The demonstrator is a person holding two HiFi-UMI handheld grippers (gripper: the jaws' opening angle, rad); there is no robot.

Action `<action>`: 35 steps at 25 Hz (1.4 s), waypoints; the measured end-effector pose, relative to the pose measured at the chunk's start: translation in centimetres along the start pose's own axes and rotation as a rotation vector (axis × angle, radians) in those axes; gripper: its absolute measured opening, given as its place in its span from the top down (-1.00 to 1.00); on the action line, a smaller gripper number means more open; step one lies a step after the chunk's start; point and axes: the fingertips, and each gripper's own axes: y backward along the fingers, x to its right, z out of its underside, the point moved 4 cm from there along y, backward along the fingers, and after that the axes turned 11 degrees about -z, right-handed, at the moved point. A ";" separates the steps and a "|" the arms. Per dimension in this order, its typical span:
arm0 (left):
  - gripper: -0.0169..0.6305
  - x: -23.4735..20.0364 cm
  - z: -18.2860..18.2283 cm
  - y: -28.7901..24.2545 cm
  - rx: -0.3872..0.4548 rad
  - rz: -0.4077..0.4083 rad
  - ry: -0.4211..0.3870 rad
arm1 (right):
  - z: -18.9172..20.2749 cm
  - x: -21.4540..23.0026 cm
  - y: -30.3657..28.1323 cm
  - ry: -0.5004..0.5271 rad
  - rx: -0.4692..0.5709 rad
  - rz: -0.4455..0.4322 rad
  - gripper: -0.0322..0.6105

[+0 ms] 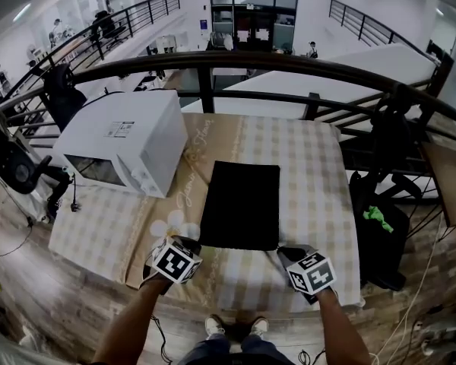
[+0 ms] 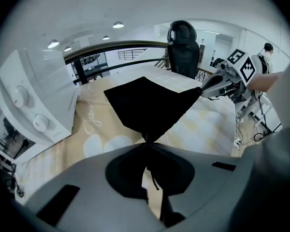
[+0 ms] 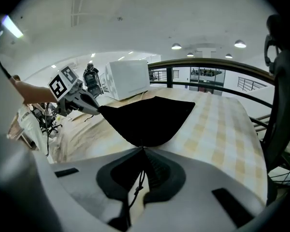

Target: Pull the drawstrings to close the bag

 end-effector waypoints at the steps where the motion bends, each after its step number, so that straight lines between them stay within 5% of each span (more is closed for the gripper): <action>1: 0.87 -0.1 -0.3 0.3 0.011 -0.009 -0.004 | -0.3 0.0 0.2 0.006 0.007 0.007 0.83; 21: 0.87 -2.9 -6.6 6.6 0.213 -0.186 -0.001 | -7.9 0.2 5.9 0.149 0.142 0.127 0.83; 35: 0.87 -4.6 -12.2 11.8 0.405 -0.277 0.097 | -13.9 0.2 10.6 0.197 0.287 0.244 0.83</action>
